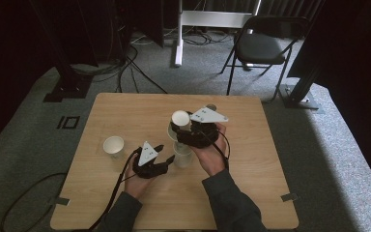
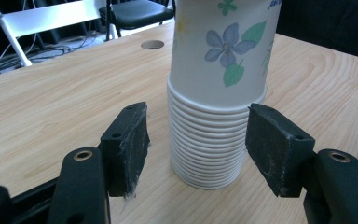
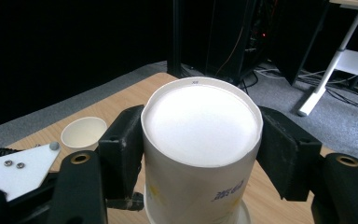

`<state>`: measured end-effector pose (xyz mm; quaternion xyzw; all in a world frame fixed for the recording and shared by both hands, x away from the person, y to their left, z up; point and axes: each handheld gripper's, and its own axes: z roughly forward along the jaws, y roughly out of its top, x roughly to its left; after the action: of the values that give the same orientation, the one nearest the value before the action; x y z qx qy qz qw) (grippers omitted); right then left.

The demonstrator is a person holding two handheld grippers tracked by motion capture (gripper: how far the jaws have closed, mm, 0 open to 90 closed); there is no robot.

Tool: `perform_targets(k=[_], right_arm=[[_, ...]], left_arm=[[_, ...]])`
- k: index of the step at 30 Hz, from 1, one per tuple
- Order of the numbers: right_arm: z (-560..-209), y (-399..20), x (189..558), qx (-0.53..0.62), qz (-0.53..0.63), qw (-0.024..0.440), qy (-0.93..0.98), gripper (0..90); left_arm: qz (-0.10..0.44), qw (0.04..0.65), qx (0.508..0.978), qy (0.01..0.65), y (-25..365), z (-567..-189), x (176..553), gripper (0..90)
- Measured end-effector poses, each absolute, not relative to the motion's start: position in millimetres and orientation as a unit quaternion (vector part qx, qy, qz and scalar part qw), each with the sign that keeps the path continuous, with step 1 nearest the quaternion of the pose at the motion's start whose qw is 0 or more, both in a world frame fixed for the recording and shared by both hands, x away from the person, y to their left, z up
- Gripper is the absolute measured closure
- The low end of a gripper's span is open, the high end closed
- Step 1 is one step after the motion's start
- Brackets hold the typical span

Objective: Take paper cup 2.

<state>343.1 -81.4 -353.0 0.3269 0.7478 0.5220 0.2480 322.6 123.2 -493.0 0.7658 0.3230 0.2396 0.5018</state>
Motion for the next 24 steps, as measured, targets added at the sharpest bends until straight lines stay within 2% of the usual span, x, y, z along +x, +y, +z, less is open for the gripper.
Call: perform_targets(k=[24], right_arm=[[-349,-63,340,0.307,0.53,0.245,0.752,36.0]], left_arm=[[0.243,0.504,0.759,0.333,141,-490,317,39.4]])
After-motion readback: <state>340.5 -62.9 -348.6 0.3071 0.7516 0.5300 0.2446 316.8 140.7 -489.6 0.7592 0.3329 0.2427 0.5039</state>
